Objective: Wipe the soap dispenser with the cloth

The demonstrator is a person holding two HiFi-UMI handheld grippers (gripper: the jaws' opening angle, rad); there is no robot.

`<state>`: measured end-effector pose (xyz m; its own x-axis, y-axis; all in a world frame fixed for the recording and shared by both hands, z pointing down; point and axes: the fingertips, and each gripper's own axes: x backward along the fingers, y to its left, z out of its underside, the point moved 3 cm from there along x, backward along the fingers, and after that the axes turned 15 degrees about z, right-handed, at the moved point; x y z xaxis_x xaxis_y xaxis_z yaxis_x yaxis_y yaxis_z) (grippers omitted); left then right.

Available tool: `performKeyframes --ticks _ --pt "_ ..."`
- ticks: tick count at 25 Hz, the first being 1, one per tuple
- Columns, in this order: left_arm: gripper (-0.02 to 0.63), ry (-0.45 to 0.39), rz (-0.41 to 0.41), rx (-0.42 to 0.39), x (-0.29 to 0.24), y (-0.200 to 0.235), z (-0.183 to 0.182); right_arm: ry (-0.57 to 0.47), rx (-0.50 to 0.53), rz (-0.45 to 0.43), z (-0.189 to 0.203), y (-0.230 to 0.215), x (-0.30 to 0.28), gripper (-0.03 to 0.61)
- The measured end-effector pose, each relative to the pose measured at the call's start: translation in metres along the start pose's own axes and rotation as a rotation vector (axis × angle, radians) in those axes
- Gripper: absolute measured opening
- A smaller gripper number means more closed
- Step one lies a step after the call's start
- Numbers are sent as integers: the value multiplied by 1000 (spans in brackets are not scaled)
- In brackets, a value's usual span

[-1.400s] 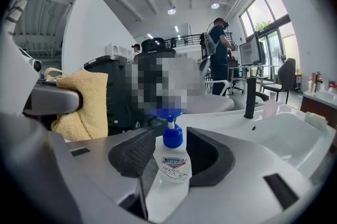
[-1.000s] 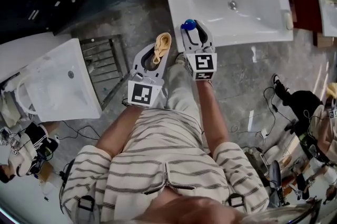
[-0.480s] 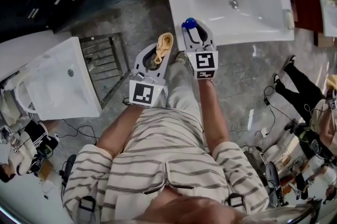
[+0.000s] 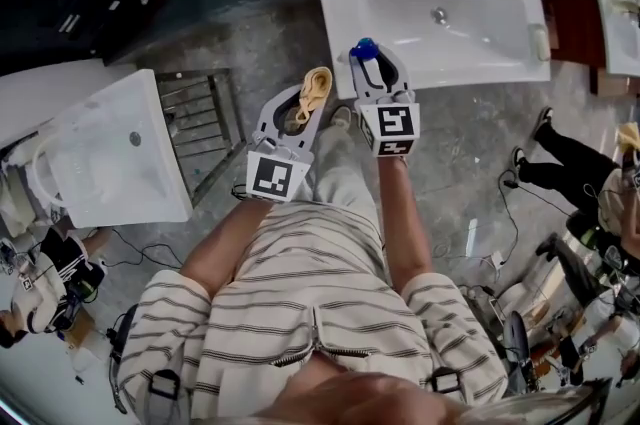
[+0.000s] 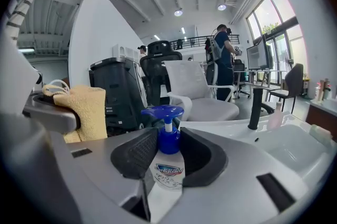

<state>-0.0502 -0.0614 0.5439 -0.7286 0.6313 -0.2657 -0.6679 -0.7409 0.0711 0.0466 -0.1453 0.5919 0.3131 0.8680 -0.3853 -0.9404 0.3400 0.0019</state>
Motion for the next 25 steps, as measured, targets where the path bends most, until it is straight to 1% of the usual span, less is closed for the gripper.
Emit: performKeyframes --ticks 4,9,13,19,25 --pt "86 -3 21 -5 5 -1 -2 -14 -8 0 -16 2 9 127" --pt "86 14 58 -15 4 -7 -11 -21 -34 1 -47 -2 24 127" --pt "86 -18 78 -17 4 -9 -28 -28 -45 -6 -71 -2 35 128" --pt "86 -36 131 -30 0 -19 -47 -51 -55 -6 -101 -1 54 129" --pt "86 -49 160 -68 -7 -21 -65 -83 -64 7 -127 0 68 127"
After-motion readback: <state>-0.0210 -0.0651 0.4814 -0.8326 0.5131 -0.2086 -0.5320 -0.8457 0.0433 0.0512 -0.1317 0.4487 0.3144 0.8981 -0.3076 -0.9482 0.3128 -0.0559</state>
